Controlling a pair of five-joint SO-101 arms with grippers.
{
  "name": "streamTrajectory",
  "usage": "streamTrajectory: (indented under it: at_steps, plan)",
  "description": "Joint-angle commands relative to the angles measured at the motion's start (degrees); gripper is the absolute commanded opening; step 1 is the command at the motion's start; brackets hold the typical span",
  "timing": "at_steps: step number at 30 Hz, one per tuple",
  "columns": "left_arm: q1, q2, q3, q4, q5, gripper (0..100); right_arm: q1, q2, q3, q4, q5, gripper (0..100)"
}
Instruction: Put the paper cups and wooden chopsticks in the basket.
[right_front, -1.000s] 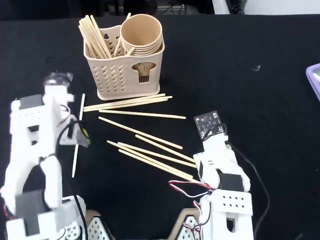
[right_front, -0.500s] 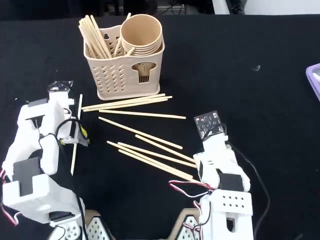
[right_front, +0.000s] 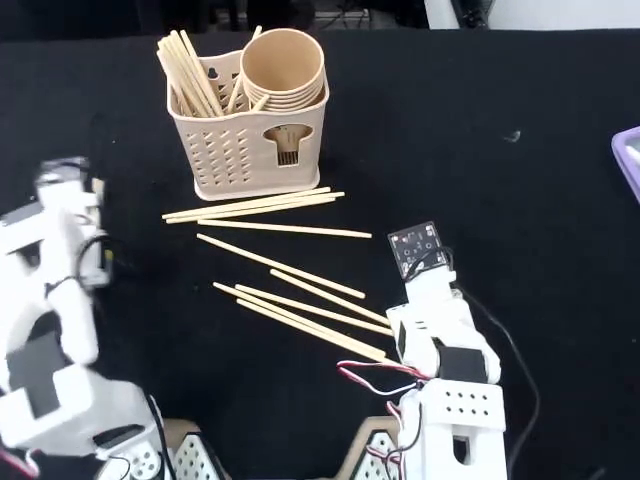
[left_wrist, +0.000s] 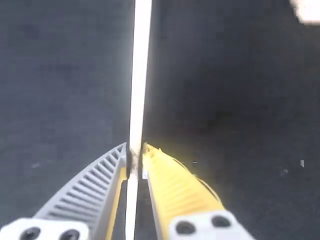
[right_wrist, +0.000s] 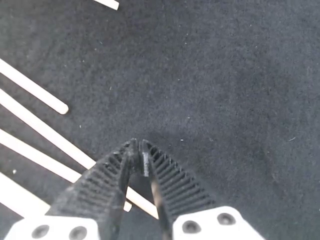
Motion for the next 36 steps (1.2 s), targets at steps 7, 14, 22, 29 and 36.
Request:
streamTrajectory:
  at_steps: [7, 14, 22, 29, 36]
  plan:
    - [1.01, -28.22, 5.93, 16.0, -32.0, 3, -0.09, -0.84, -0.22, -1.14, 0.53, 1.2]
    - [23.87, -43.96, 17.98, 23.03, -35.6, 3, 0.35, -0.84, -0.4, -1.14, 0.35, 1.2]
    - [51.38, -51.34, 28.0, 18.02, -32.62, 3, 0.44, -0.84, -0.57, -1.05, 0.09, 1.2]
    - [56.84, -42.73, 26.95, 8.09, -26.02, 11, 0.44, -0.84, -0.57, -1.14, 0.09, 1.2]
    - [54.11, -28.66, 20.7, 6.24, -21.45, 31, 0.44, -0.84, -0.57, -1.14, 0.09, 1.2]
